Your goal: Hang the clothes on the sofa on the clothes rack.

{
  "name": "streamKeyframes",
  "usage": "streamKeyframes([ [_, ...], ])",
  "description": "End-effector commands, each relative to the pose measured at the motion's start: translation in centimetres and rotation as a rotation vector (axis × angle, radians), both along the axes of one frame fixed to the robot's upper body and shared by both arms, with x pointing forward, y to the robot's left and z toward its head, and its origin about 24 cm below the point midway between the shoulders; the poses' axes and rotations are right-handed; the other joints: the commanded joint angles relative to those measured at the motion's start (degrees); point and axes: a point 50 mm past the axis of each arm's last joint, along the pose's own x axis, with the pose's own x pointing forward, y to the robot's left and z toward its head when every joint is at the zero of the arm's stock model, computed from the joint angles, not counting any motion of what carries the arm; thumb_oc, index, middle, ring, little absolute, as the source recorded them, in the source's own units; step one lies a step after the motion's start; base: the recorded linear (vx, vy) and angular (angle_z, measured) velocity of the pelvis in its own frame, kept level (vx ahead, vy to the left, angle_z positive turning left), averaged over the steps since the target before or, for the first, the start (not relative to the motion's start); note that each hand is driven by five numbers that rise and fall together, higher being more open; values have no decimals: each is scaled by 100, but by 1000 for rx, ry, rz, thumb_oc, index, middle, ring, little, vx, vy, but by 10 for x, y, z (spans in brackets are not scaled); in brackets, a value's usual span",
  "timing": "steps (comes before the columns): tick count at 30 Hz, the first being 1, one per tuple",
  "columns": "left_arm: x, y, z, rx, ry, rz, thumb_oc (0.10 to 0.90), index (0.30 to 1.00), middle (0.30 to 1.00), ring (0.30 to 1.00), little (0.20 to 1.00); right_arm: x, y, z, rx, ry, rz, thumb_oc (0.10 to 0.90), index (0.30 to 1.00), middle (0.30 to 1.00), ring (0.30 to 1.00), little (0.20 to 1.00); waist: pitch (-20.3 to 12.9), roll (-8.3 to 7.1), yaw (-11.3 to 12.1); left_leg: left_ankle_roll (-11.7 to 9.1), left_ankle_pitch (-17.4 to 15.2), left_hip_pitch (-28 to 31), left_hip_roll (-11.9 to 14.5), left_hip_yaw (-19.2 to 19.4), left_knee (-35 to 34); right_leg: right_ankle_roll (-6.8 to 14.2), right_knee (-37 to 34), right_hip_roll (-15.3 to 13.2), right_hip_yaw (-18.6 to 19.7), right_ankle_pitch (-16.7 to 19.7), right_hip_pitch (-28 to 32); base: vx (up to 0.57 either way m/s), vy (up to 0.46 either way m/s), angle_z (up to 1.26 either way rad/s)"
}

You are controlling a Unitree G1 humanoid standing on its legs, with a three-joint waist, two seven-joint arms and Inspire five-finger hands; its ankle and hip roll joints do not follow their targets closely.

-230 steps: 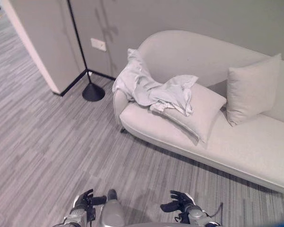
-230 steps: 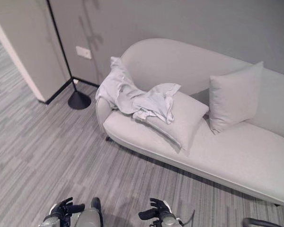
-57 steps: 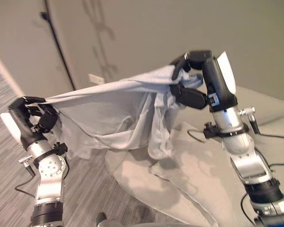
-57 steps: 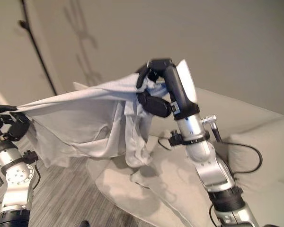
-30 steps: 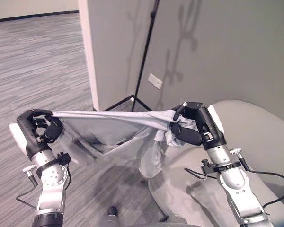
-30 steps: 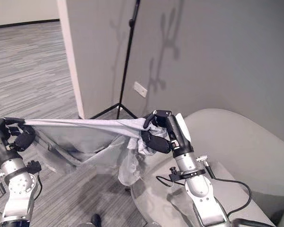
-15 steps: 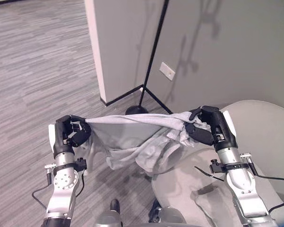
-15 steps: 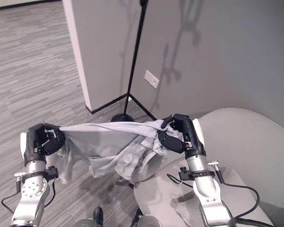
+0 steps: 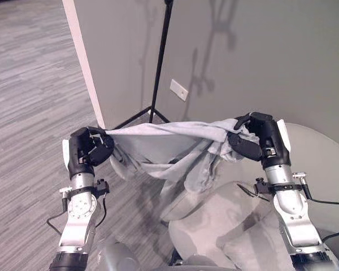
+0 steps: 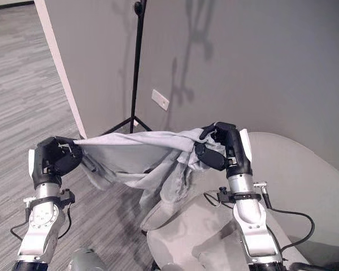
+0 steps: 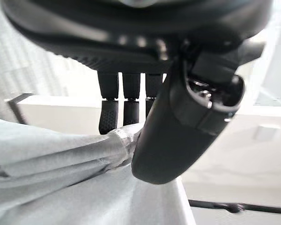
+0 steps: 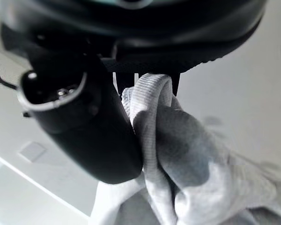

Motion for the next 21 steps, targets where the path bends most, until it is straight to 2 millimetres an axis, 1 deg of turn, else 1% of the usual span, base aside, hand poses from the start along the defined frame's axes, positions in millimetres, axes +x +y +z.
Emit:
streamKeyframes([
  [1,-8,16,50,51,-273,48,400,300,300,300,300,1,-1,57,9,-294,59,400,300,300,300,300,-440,264,238,-228,1202,719,80,-260,-1117,263,416,-40,82,-691,-101,274,502,-21],
  [2,-7,15,51,44,-281,52,400,300,300,300,300,1,0,56,30,-294,70,400,300,300,300,300,-448,332,244,-346,1346,737,150,-596,-1397,309,488,-81,242,-764,-61,336,694,-50],
  [3,-4,11,52,27,-298,39,400,300,300,300,300,1,2,54,67,-284,87,400,300,300,300,300,-493,446,204,-478,1392,723,163,-1186,-1548,440,591,-215,554,-816,-2,247,527,-42],
  [4,-4,11,51,27,-298,38,400,300,300,300,300,1,2,54,67,-283,87,400,300,300,300,300,-498,450,188,-477,1377,685,157,-1221,-1515,445,611,-221,540,-825,-11,224,538,-31],
  [5,-3,8,53,33,-303,24,400,300,300,300,300,1,3,52,75,-275,96,400,300,300,300,300,-509,485,174,-487,1313,660,111,-1407,-1403,501,652,-301,656,-829,20,194,590,-2],
  [6,1,-2,55,84,-300,-55,400,300,300,300,300,-2,-1,47,63,-250,87,400,300,300,300,300,-559,596,49,-471,910,549,13,-1405,-1049,646,845,-547,706,-879,57,201,594,-1],
  [7,1,-3,55,85,-299,-57,400,300,300,300,300,-2,-1,46,63,-249,85,400,300,300,300,300,-569,585,60,-467,864,516,-4,-1415,-987,658,871,-570,710,-895,42,190,628,2],
  [8,3,-7,56,118,-297,-91,400,300,300,300,300,-4,-3,43,52,-235,71,400,300,300,300,300,-590,601,13,-454,723,471,-107,-1376,-911,686,1003,-698,745,-845,7,129,637,7],
  [9,8,-12,55,143,-286,-119,400,300,300,300,300,-7,-4,35,39,-195,42,400,300,300,300,300,-540,425,-1,-174,387,299,-568,-1241,-488,761,1383,-1080,960,-324,-143,146,635,13],
  [10,8,-12,55,144,-285,-120,400,300,300,300,300,-7,-4,34,40,-195,42,400,300,300,300,300,-561,403,3,-171,348,294,-587,-1230,-476,782,1387,-1103,970,-346,-152,110,566,19],
  [11,9,-13,55,155,-276,-133,400,300,300,300,300,-7,-1,30,45,-178,45,400,300,300,300,300,-544,372,-11,-29,282,287,-727,-1176,-457,748,1543,-1152,1002,-164,-231,84,319,18],
  [12,9,-13,57,178,-273,-148,400,300,300,300,300,-7,1,26,50,-154,48,400,300,300,300,300,-540,301,9,143,200,335,-895,-1051,-486,747,1778,-1254,1037,117,-357,78,514,1],
  [13,7,-10,60,206,-277,-142,400,300,300,300,300,-5,4,25,45,-150,55,400,300,300,300,300,-564,242,30,344,240,398,-1101,-885,-619,744,2004,-1403,1077,520,-555,84,615,-13],
  [14,5,-5,62,255,-273,-128,400,300,300,300,300,-3,7,27,31,-163,62,400,300,300,300,300,-528,302,35,482,216,542,-1232,-702,-741,748,2323,-1554,919,899,-693,57,701,-26],
  [15,1,0,63,280,-266,-117,400,300,300,300,300,-2,9,29,24,-173,68,400,300,300,300,300,-506,395,67,624,220,692,-1364,-505,-883,742,2741,-1710,649,932,-806,62,805,-52],
  [16,-2,5,62,296,-251,-99,400,300,300,300,300,0,12,31,14,-182,75,400,300,300,300,300,-504,458,57,779,276,895,-1532,-300,-1117,724,3388,-1888,421,860,-931,85,814,-79],
  [17,-5,8,61,315,-236,-89,400,300,300,300,300,1,15,32,6,-184,83,400,300,300,300,300,-500,586,50,902,267,1069,-1616,-252,-1287,705,4061,-1840,328,717,-1024,117,773,-86],
  [18,-9,12,60,346,-226,-78,400,300,300,300,300,1,17,31,-6,-182,96,400,300,300,300,300,-502,632,35,1012,308,1231,-1746,-195,-1519,665,4687,-1731,353,515,-1091,120,654,-45],
  [19,-11,13,60,362,-222,-82,400,300,300,300,300,-1,16,31,-13,-181,99,400,300,300,300,300,-508,657,12,1087,386,1354,-1876,-153,-1711,625,5174,-1556,360,384,-1138,143,739,-21],
  [20,-13,13,57,380,-208,-86,400,300,300,300,300,-3,12,32,-25,-182,96,400,300,300,300,300,-525,684,-39,1204,355,1472,-2167,-132,-1778,673,5838,-994,286,169,-1219,92,520,14],
  [21,-13,13,57,380,-208,-87,400,300,300,300,300,-3,11,32,-26,-182,96,400,300,300,300,300,-531,695,-35,1203,377,1460,-2154,-128,-1785,641,5837,-987,267,169,-1230,92,444,3],
])
